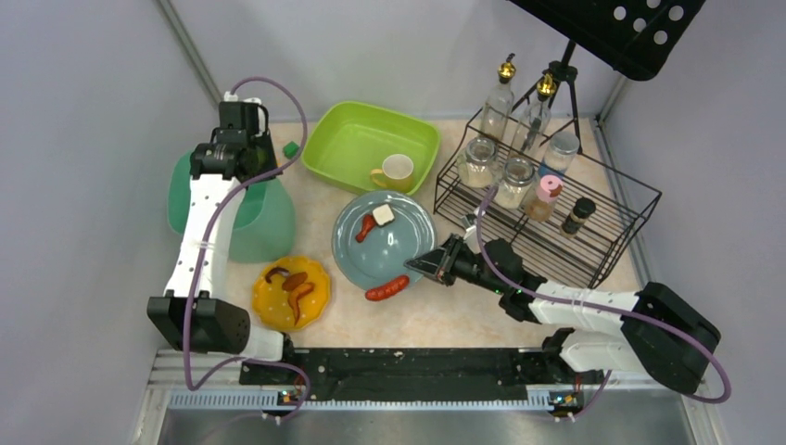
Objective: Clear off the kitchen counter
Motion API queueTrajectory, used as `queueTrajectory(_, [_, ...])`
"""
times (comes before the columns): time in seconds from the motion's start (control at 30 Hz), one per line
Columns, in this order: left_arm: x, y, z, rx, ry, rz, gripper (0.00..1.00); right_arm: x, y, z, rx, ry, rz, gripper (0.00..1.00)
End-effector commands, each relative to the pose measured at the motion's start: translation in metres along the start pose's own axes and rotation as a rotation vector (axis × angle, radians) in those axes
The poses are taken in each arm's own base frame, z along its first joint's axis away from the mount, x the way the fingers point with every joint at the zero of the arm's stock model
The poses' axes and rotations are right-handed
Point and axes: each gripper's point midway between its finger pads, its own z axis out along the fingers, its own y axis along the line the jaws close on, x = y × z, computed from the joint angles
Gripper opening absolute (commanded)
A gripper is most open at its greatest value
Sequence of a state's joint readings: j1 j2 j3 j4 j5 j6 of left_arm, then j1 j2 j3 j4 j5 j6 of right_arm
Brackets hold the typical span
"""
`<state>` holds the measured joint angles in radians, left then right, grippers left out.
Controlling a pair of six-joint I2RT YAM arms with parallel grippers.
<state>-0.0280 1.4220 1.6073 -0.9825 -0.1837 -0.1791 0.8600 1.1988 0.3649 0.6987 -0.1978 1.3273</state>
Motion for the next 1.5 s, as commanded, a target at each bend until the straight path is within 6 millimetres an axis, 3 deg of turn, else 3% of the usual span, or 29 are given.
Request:
queueTrajectory(0.0, [-0.036, -0.031, -0.002, 0.121, -0.109, 0.017, 0.0, -0.03, 0.093, -0.02, -0.318, -0.113, -0.08, 0.0])
queueTrajectory(0.13, [-0.028, -0.05, 0.007, 0.152, -0.078, 0.065, 0.0, -0.033, 0.09, -0.02, -0.297, -0.103, -0.069, 0.0])
queueTrajectory(0.3, [-0.013, -0.089, 0.013, 0.21, -0.048, 0.164, 0.0, -0.03, 0.077, -0.013, -0.219, -0.063, -0.032, 0.0])
queueTrajectory(0.6, [0.007, -0.143, 0.009, 0.338, -0.01, 0.284, 0.0, -0.039, 0.07, -0.016, -0.158, -0.078, -0.046, 0.0])
queueTrajectory(0.73, [0.012, -0.148, 0.008, 0.349, -0.004, 0.293, 0.0, -0.044, 0.072, -0.018, -0.138, -0.092, -0.072, 0.0])
queueTrajectory(0.97, [-0.009, -0.14, -0.009, 0.323, -0.076, 0.286, 0.0, -0.05, 0.074, -0.019, -0.136, -0.105, -0.081, 0.0])
queueTrajectory(1.07, [-0.01, -0.149, -0.013, 0.372, -0.073, 0.282, 0.0, -0.051, 0.074, -0.018, -0.136, -0.109, -0.084, 0.0])
queueTrajectory(1.47, [0.015, -0.174, -0.008, 0.496, -0.004, 0.29, 0.03, -0.061, 0.08, -0.028, -0.125, -0.134, -0.115, 0.0])
